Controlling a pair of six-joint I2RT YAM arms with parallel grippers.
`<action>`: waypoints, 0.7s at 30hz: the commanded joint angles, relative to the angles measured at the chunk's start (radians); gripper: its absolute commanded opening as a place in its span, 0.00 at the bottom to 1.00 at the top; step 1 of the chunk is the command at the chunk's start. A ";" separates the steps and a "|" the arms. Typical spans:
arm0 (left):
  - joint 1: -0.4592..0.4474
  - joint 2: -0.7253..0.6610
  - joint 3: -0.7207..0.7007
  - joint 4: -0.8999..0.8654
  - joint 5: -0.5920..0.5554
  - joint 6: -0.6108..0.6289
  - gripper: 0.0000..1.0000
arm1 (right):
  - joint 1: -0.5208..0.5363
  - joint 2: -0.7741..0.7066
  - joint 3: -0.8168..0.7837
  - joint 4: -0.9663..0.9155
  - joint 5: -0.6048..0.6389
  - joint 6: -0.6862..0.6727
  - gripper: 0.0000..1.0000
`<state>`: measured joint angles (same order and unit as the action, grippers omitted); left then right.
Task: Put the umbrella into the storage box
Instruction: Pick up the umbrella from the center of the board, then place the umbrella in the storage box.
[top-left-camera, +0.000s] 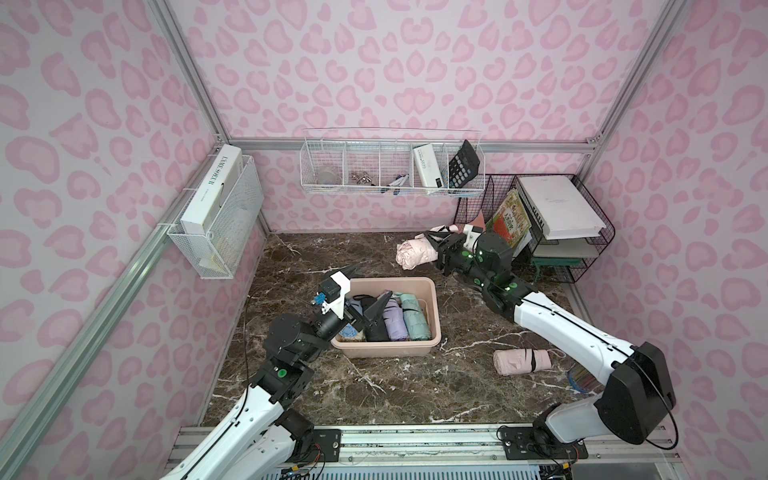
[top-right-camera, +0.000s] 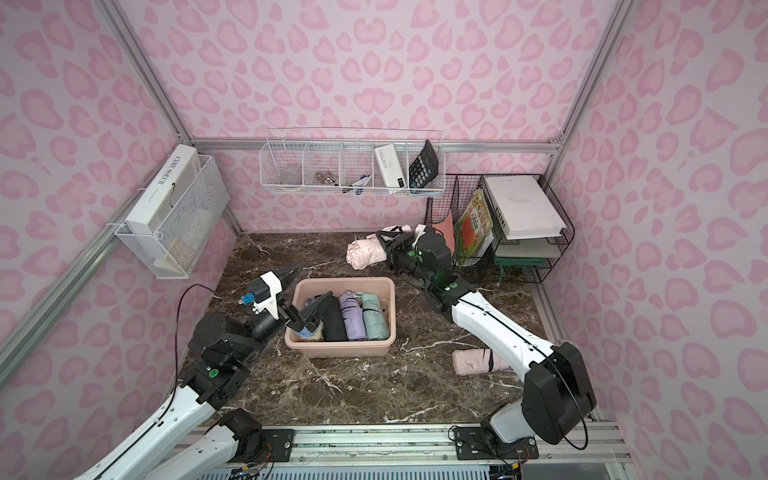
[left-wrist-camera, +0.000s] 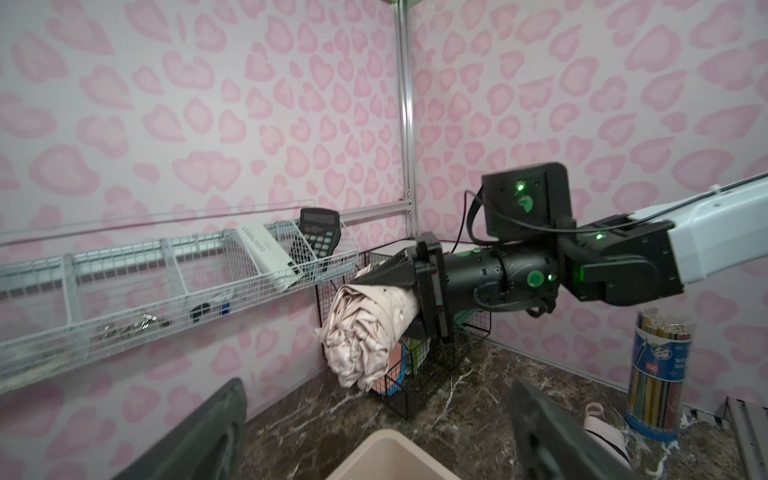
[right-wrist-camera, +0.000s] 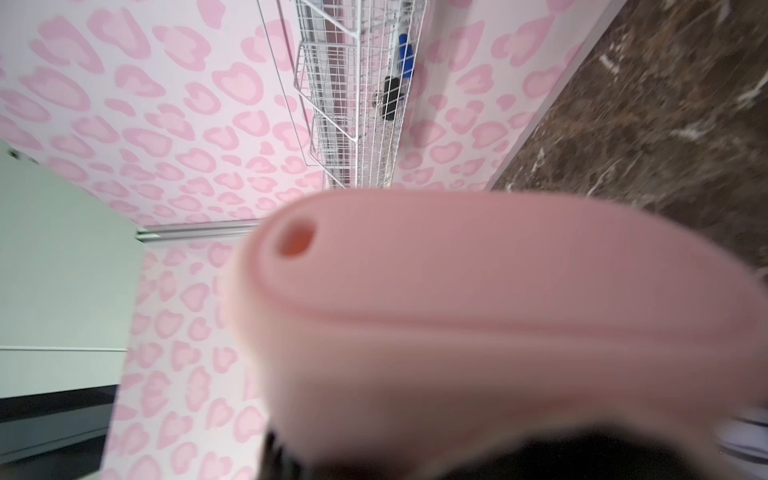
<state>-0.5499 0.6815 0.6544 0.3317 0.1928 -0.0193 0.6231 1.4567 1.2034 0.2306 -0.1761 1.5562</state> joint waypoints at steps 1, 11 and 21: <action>0.001 -0.038 0.057 -0.411 -0.190 -0.085 0.98 | 0.011 0.014 0.081 -0.303 0.009 -0.330 0.25; 0.020 0.077 0.228 -0.865 -0.417 -0.448 0.98 | 0.139 0.215 0.329 -0.720 0.085 -0.672 0.29; 0.090 0.093 0.248 -1.029 -0.498 -0.643 0.97 | 0.243 0.405 0.487 -0.792 0.017 -0.709 0.31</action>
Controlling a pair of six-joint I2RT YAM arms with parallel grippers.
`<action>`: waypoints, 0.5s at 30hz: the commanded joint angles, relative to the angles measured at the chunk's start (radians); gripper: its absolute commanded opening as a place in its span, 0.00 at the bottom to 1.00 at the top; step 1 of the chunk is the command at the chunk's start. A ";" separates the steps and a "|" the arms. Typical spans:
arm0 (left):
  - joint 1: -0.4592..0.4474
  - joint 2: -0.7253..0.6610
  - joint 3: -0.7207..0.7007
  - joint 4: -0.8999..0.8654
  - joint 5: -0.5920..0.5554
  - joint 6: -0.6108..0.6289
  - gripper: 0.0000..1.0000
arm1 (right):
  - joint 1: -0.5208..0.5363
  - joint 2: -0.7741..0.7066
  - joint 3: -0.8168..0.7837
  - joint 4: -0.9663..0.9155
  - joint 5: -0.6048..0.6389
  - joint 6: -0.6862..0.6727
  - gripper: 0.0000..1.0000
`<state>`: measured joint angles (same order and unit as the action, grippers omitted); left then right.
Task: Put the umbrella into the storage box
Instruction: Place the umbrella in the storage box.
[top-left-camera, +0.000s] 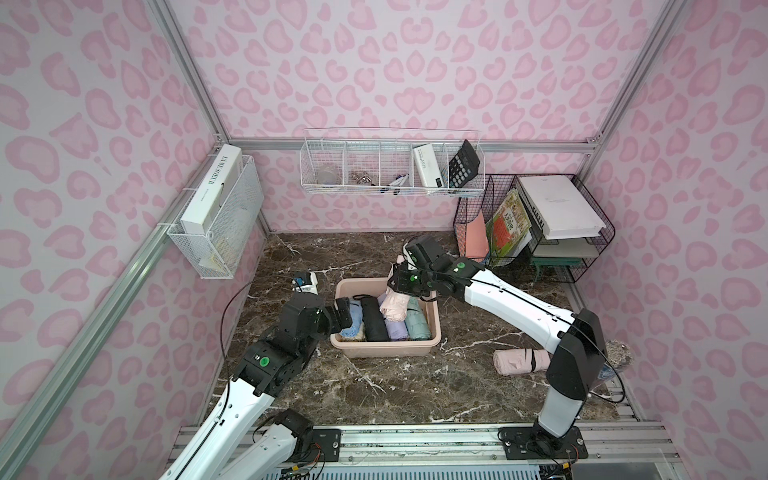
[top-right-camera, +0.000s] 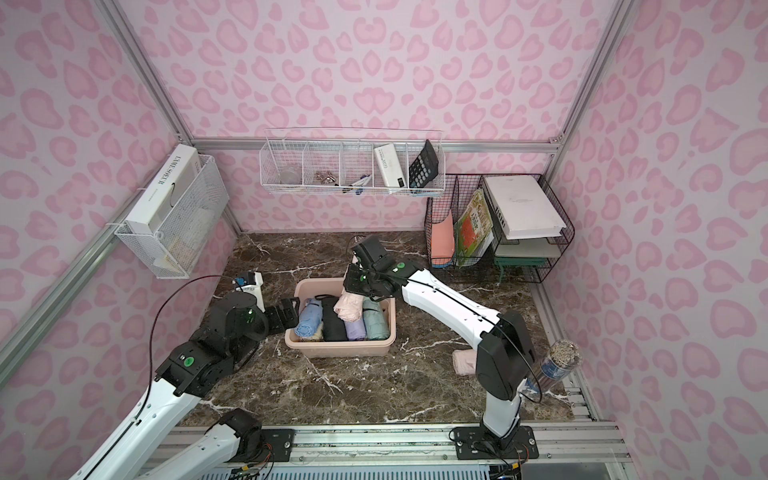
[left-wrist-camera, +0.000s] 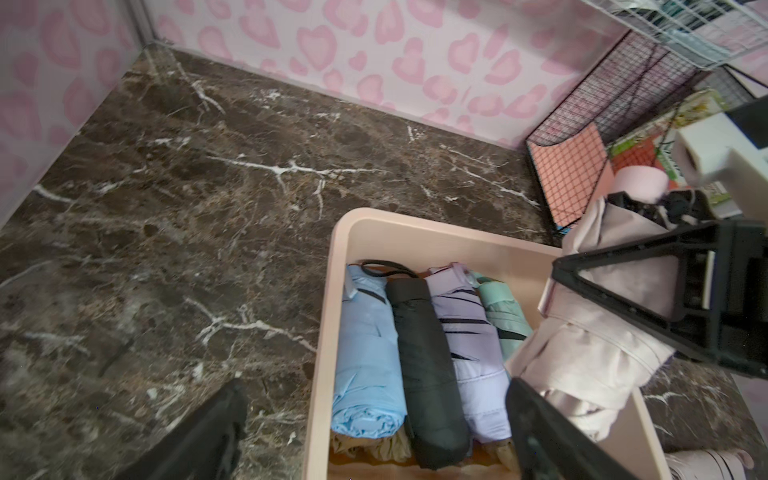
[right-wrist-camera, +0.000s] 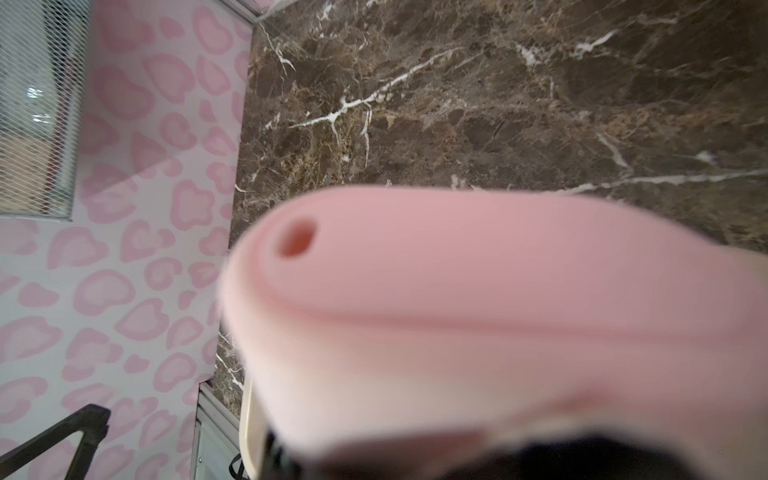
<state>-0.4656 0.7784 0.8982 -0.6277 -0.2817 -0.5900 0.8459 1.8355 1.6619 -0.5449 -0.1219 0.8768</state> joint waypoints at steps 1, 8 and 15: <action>0.007 -0.005 0.006 -0.082 -0.024 -0.081 0.97 | 0.032 0.045 0.033 -0.004 -0.048 -0.022 0.31; 0.009 -0.009 0.031 -0.129 -0.005 -0.101 0.96 | 0.095 0.180 0.127 -0.013 -0.119 -0.031 0.40; 0.010 0.005 0.043 -0.129 -0.006 -0.087 0.96 | 0.117 0.197 0.108 -0.003 -0.104 -0.027 0.68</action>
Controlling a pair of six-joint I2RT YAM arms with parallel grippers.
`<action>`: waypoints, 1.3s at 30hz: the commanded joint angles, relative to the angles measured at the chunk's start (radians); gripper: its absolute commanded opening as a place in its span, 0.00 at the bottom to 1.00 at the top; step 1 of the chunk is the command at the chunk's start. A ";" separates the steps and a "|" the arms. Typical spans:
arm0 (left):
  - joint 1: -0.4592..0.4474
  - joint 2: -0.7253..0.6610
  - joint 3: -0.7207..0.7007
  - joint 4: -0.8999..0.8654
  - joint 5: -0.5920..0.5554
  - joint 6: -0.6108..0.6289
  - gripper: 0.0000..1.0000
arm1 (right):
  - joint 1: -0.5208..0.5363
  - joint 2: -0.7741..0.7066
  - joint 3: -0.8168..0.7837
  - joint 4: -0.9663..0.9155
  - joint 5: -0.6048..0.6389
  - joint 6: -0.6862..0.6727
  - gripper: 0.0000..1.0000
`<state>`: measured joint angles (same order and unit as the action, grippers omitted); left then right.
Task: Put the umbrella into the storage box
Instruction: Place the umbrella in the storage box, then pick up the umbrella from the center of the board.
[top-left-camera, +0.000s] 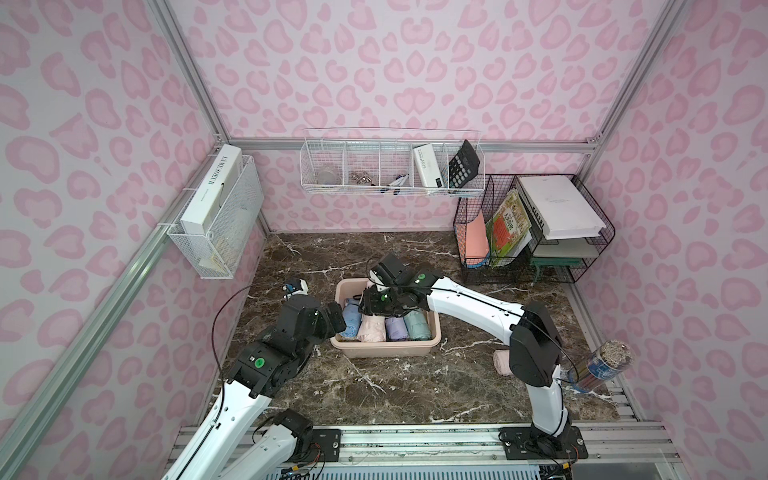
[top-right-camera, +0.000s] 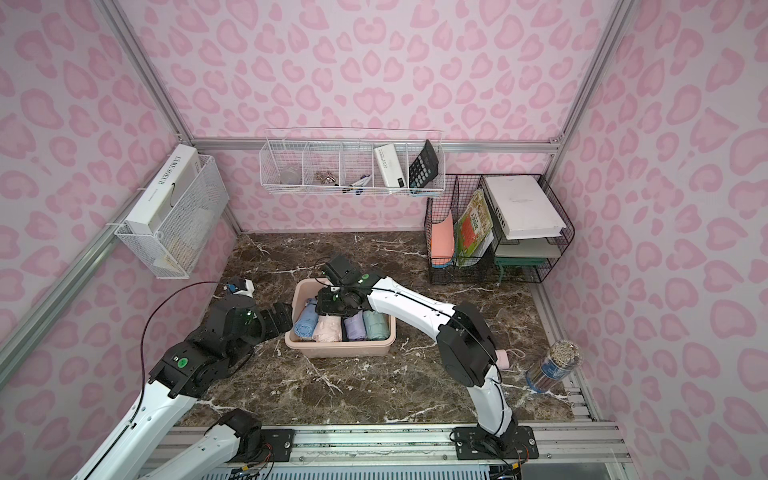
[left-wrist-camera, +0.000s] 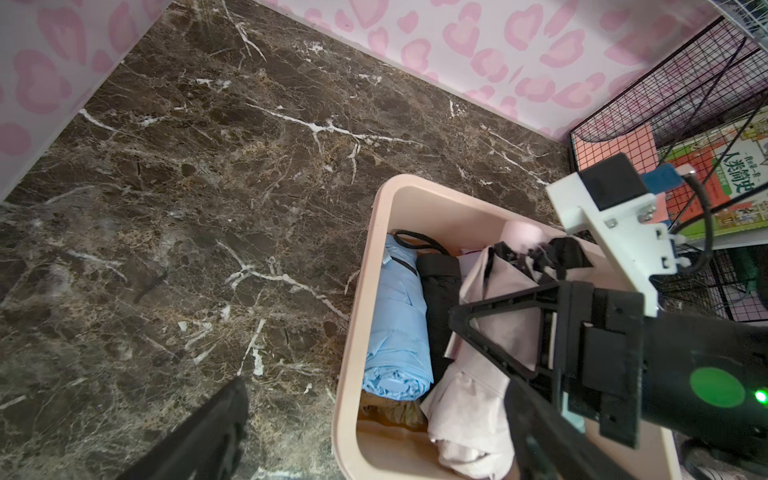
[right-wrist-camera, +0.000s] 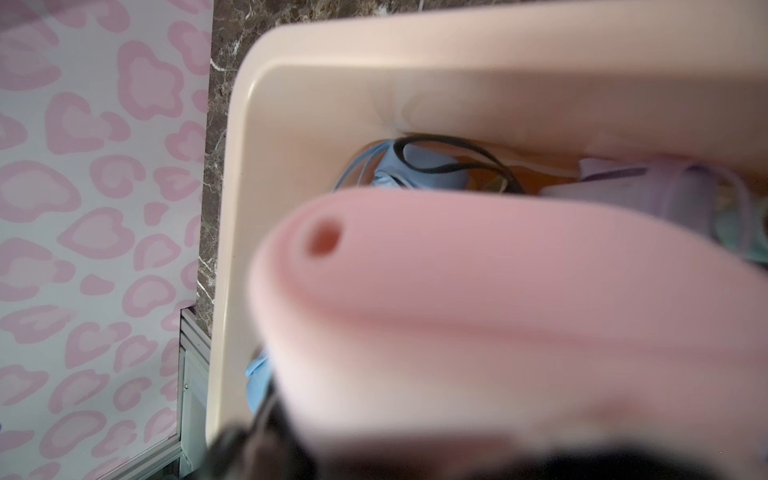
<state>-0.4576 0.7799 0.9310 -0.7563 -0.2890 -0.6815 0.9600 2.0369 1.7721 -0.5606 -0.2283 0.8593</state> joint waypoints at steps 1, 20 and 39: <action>0.002 0.007 0.012 0.002 0.003 0.008 0.96 | 0.003 -0.008 -0.003 0.012 0.011 -0.013 0.70; 0.001 0.012 -0.012 0.152 -0.041 0.102 0.98 | -0.026 -0.393 -0.247 -0.083 0.645 -0.099 0.78; 0.003 0.104 -0.009 0.247 -0.026 0.104 0.98 | -0.564 -0.858 -0.955 -0.327 0.457 0.277 0.85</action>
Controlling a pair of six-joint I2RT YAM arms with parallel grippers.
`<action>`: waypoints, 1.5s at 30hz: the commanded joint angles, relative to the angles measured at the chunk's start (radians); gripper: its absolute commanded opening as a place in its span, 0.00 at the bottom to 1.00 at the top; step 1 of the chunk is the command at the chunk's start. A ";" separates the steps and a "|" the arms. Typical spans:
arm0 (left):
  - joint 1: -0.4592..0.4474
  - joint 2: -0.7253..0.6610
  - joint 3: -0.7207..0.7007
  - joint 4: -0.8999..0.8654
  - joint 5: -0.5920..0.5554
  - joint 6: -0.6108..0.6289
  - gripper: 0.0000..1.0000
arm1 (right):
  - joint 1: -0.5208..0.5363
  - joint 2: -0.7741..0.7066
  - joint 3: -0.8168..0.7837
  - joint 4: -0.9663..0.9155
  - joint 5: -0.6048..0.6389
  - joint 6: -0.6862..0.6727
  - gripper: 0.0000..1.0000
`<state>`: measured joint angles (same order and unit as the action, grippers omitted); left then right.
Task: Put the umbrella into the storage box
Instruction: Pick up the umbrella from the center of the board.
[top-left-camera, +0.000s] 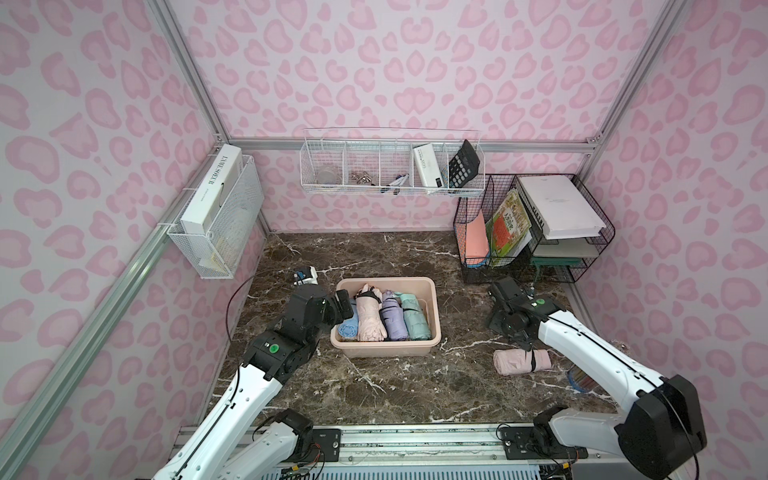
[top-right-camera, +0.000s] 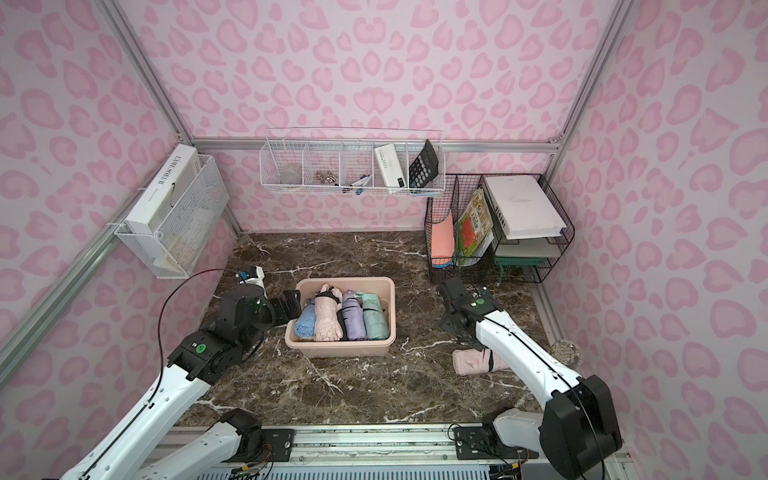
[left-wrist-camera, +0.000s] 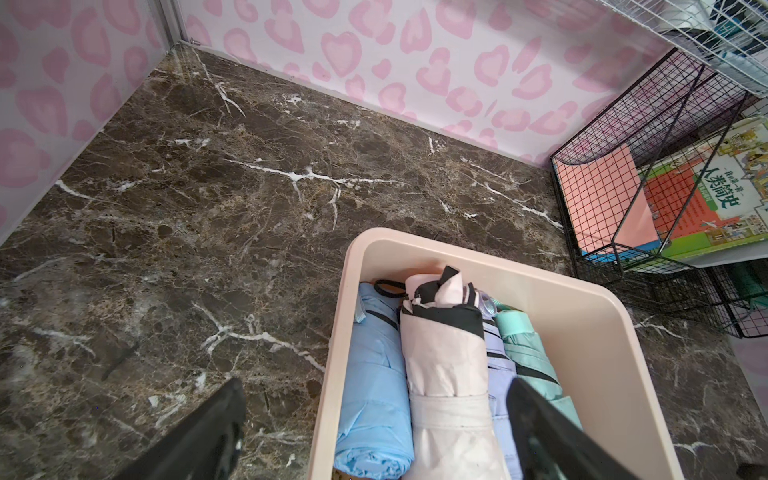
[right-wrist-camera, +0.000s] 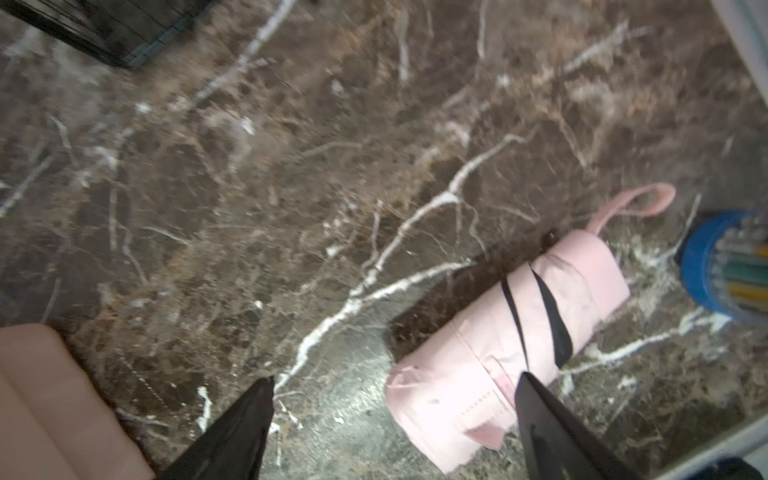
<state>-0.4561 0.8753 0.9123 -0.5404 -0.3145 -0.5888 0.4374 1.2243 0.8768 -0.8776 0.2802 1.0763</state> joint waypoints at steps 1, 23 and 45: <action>0.001 0.013 0.012 0.032 0.000 0.013 0.98 | -0.071 -0.075 -0.101 0.001 -0.066 0.073 0.85; 0.003 0.025 0.029 0.024 -0.001 0.031 0.98 | -0.349 -0.262 -0.380 0.219 -0.287 0.207 0.99; 0.008 0.032 -0.006 0.052 -0.024 0.006 0.86 | -0.404 0.226 -0.198 0.177 -0.364 0.231 0.85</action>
<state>-0.4500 0.9031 0.9085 -0.5228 -0.3229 -0.5751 0.0345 1.4387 0.7010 -0.7506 -0.0547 1.2850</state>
